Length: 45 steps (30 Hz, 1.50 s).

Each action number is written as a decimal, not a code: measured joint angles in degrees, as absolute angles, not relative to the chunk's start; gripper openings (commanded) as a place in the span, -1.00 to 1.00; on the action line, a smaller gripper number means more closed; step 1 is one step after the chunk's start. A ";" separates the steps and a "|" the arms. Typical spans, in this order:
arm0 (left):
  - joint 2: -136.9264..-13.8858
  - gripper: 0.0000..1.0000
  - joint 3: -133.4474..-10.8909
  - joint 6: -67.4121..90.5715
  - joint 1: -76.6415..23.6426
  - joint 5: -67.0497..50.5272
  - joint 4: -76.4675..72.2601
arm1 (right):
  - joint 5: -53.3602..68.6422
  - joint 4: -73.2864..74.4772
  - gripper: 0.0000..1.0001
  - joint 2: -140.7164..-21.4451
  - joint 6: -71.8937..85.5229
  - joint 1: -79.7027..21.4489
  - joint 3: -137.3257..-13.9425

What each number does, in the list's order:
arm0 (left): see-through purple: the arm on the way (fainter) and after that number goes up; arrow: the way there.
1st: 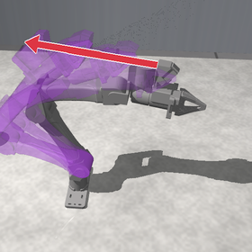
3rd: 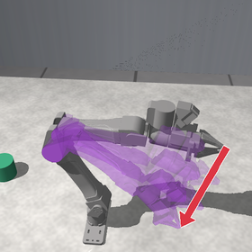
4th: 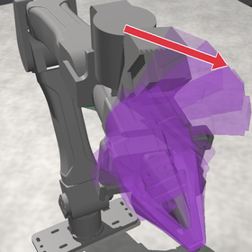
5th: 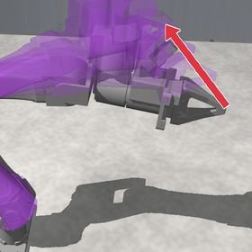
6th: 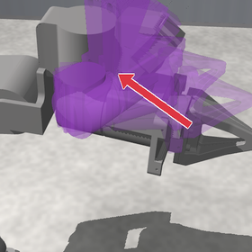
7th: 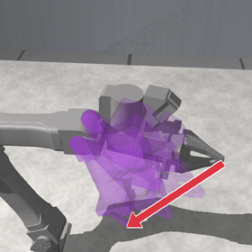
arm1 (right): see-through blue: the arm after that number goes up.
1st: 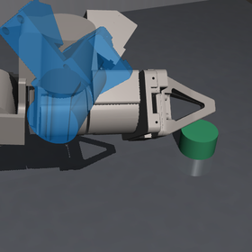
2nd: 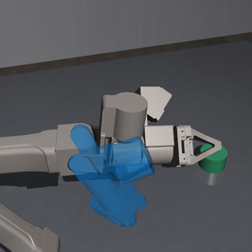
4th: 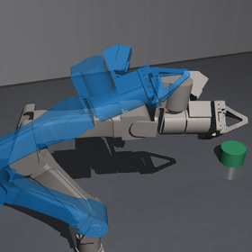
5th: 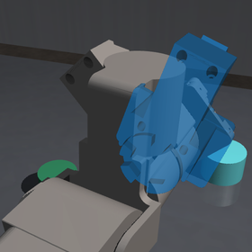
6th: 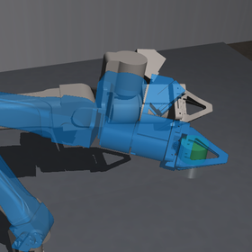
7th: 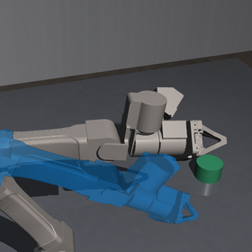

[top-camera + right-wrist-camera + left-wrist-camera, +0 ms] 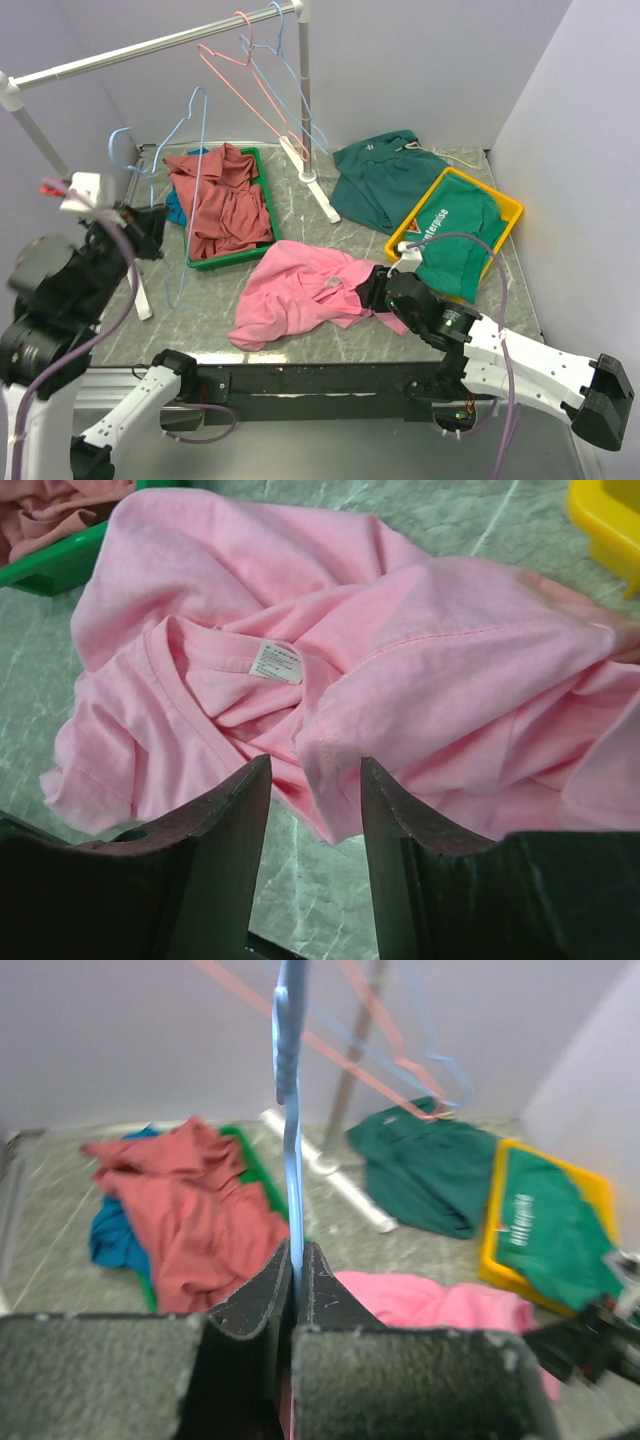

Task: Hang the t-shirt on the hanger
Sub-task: Pick up the hanger from the clothesline, then place the T-shirt on the hanger.

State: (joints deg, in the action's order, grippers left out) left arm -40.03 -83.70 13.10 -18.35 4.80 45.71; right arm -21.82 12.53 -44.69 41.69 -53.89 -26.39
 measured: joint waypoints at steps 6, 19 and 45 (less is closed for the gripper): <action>-39.81 -0.98 -87.02 11.14 -18.35 -8.95 45.80 | -24.40 14.94 0.10 -43.44 41.78 -53.89 -27.70; -55.55 -0.98 -85.89 8.64 -45.10 -8.97 49.95 | -24.69 15.55 0.10 -42.04 41.76 -54.02 -27.62; -58.33 -0.98 -78.32 10.39 -64.58 3.22 63.77 | -32.51 18.83 -0.90 -54.15 42.04 -59.27 -29.85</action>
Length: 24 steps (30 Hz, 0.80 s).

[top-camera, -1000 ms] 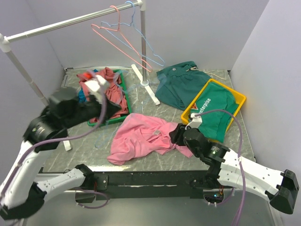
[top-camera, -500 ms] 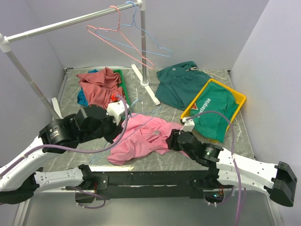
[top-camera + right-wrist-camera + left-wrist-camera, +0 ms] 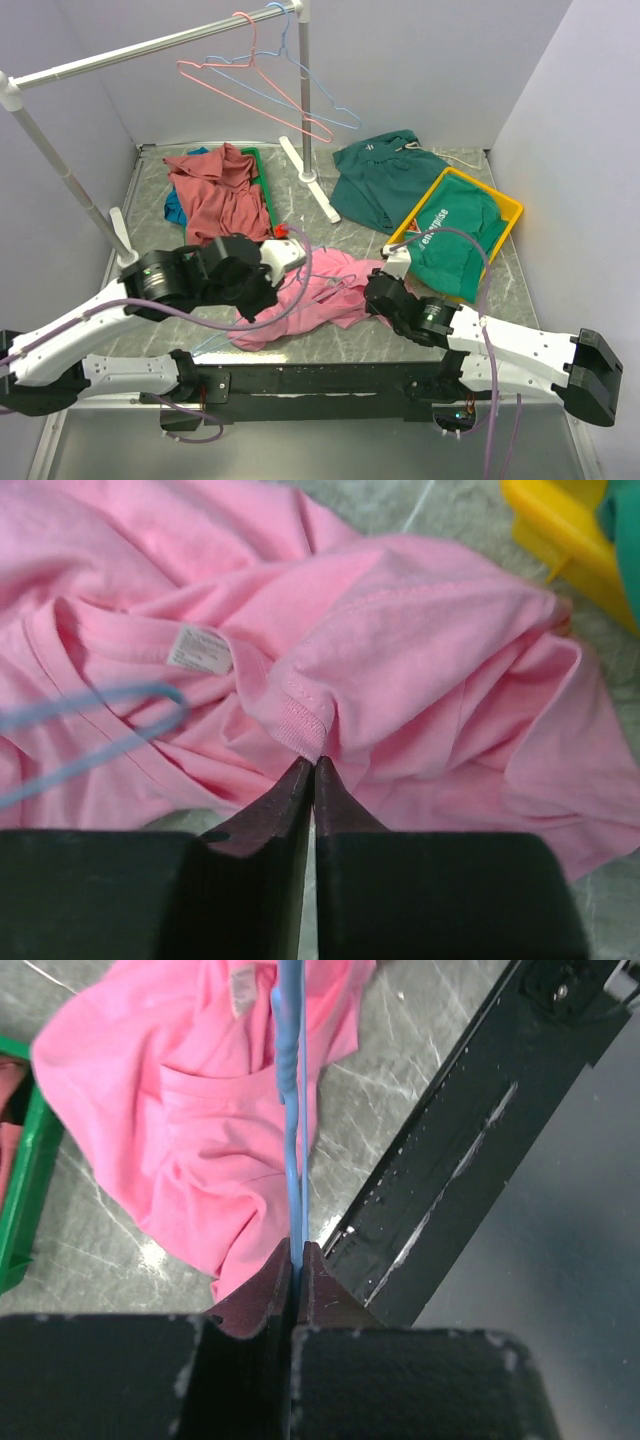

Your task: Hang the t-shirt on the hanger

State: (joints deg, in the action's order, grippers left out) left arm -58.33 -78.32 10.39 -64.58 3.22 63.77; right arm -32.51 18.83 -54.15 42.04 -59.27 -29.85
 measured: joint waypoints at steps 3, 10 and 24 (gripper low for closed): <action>-60.66 -0.98 -78.06 10.39 -65.78 3.11 63.64 | -33.82 19.05 -1.00 -54.13 42.04 -59.27 -31.42; -63.05 -0.98 -74.54 10.66 -67.00 4.40 61.80 | -34.46 21.41 -1.00 -53.87 41.43 -59.29 -34.65; -55.66 -0.98 -66.46 11.25 -67.11 6.11 45.06 | -30.30 26.15 -1.00 -58.48 31.07 -60.51 -60.58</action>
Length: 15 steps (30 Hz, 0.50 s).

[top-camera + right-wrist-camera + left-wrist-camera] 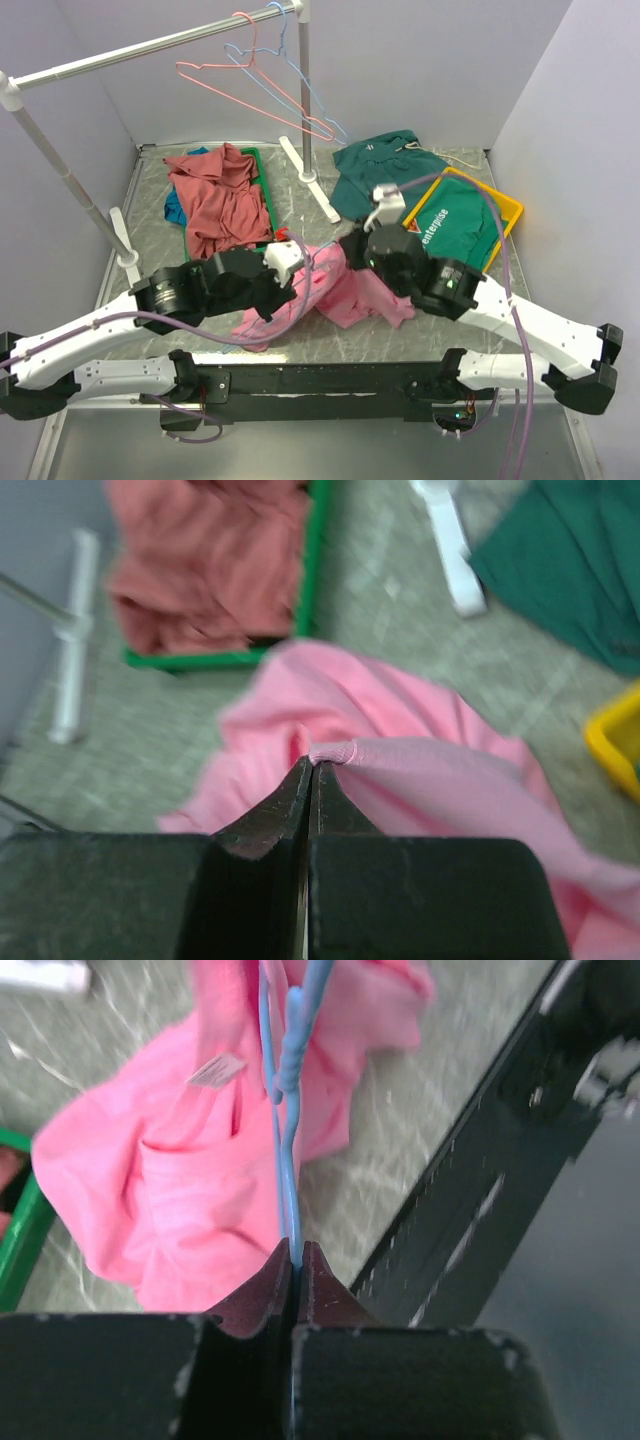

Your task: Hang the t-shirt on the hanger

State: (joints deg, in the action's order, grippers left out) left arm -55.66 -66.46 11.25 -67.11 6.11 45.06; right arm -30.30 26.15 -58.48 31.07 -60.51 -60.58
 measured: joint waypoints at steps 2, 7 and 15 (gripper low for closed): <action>-53.32 -0.98 -64.58 11.77 -67.11 7.42 41.52 | -28.60 25.93 -1.00 -61.12 29.23 -60.55 -66.57; -46.94 -0.98 -58.96 13.23 -67.11 11.75 32.03 | -25.15 25.96 -1.00 -65.60 26.26 -63.29 -77.47; -42.50 -0.98 -49.01 16.36 -67.11 18.55 16.60 | -24.49 26.00 -0.99 -66.06 24.80 -67.42 -75.99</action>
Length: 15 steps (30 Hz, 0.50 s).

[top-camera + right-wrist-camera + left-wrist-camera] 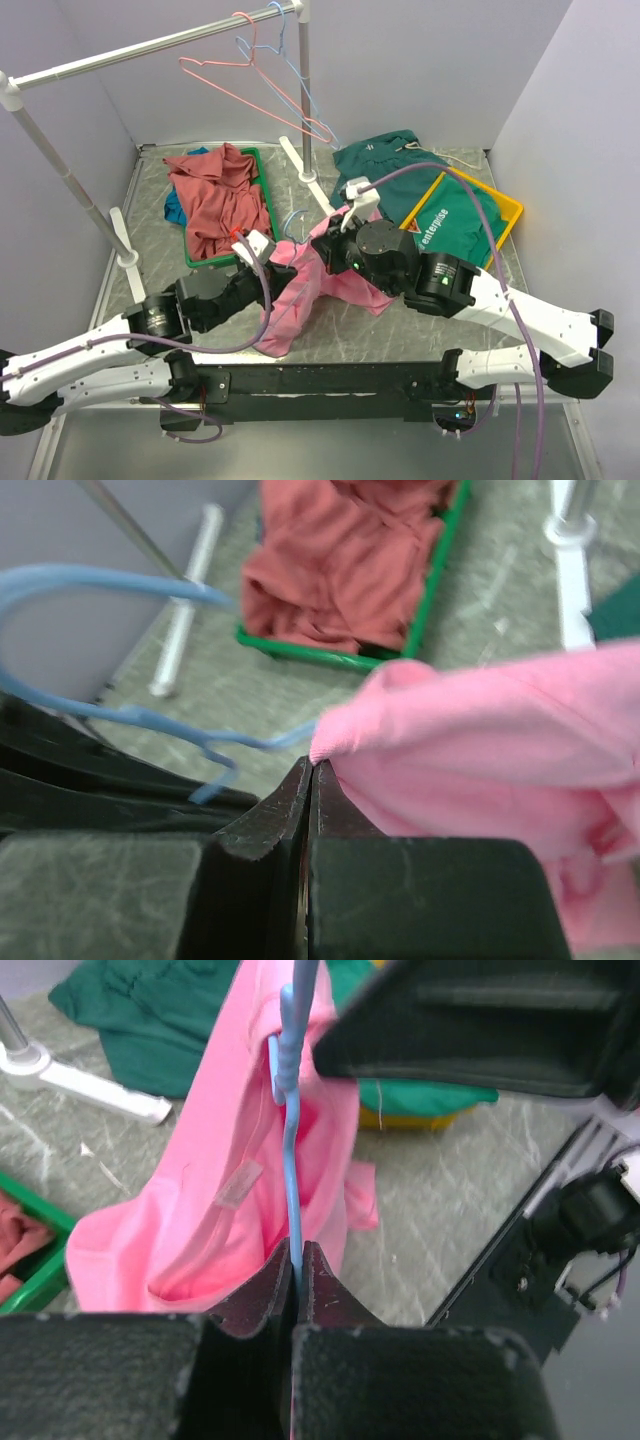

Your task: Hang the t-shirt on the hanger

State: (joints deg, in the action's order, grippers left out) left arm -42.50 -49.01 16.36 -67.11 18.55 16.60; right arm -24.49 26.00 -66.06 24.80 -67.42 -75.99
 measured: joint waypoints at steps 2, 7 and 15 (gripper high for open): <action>-41.52 -0.98 -45.93 17.02 -67.11 19.16 12.71 | -24.27 26.35 -0.98 -64.82 24.82 -66.39 -73.14; -39.70 -0.98 -38.85 17.98 -67.16 20.03 2.66 | -21.71 25.52 -0.81 -61.25 24.58 -64.62 -67.66; -46.44 -0.98 -35.51 17.87 -67.20 19.84 -10.70 | -19.20 24.60 0.18 -55.70 22.59 -64.62 -56.62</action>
State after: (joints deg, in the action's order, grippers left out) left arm -46.44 -35.51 17.87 -67.20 19.84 -10.70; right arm -19.20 24.60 -55.70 22.59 -64.62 -56.62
